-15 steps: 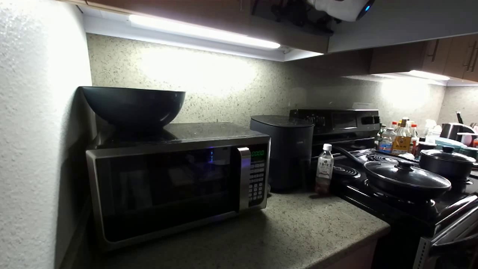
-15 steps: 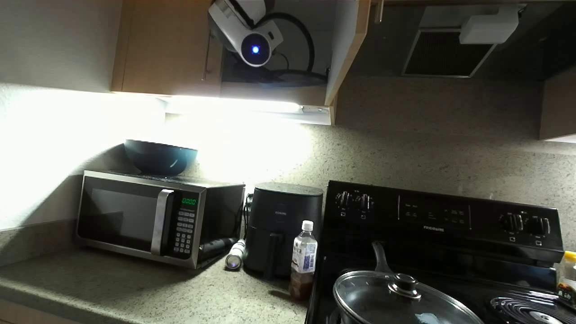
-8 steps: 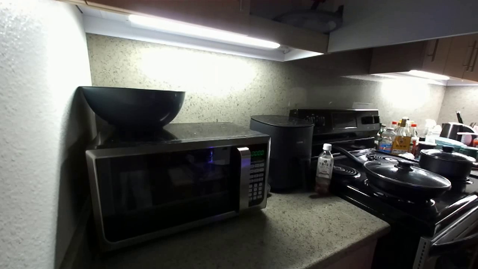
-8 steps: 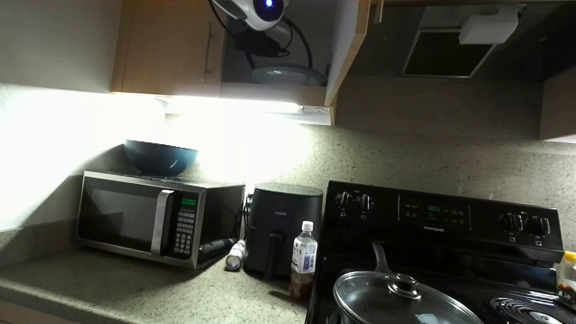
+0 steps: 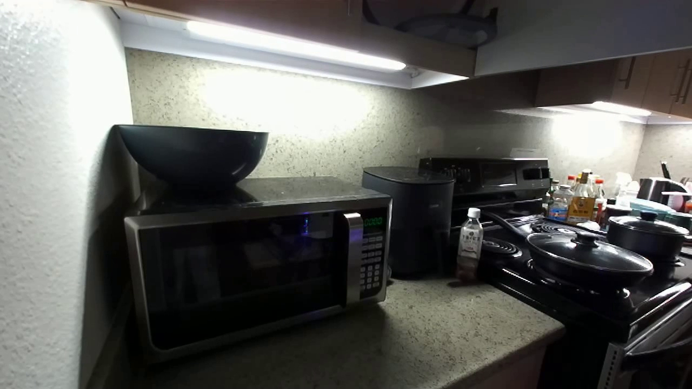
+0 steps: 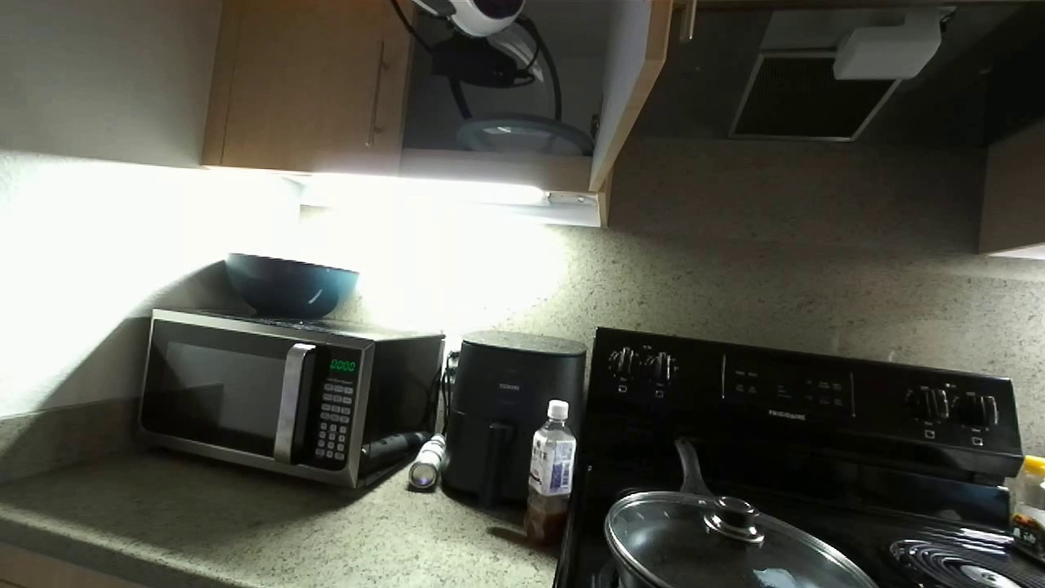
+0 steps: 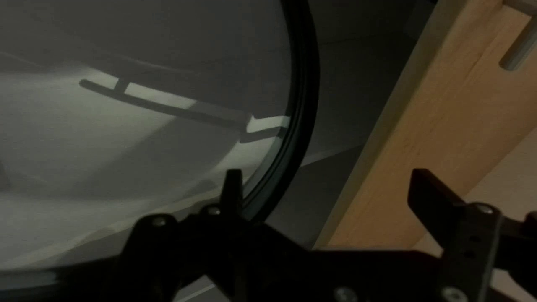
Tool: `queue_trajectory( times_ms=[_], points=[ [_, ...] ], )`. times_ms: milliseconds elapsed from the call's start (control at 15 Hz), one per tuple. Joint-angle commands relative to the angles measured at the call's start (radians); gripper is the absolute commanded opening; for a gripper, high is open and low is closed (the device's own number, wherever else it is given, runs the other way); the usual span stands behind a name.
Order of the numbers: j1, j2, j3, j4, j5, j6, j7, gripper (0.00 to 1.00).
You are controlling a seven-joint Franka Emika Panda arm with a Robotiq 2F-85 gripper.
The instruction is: Pick up the lid and put it in the top cabinet
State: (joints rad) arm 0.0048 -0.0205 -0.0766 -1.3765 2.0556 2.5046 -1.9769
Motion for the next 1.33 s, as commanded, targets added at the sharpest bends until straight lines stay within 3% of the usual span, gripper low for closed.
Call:
queue_trajectory(
  times_ms=[0,467,1000,1267],
  points=[
    [0.003,-0.014,0.003,-0.054,-0.139,-0.003,0.203,1.00],
    [0.002,-0.017,0.008,-0.102,-0.519,0.038,0.743,1.00],
    [-0.002,-0.011,-0.001,-0.116,-0.873,0.051,1.161,1.00],
    [0.003,0.015,-0.001,-0.096,-0.845,0.055,1.133,1.00]
  ],
)
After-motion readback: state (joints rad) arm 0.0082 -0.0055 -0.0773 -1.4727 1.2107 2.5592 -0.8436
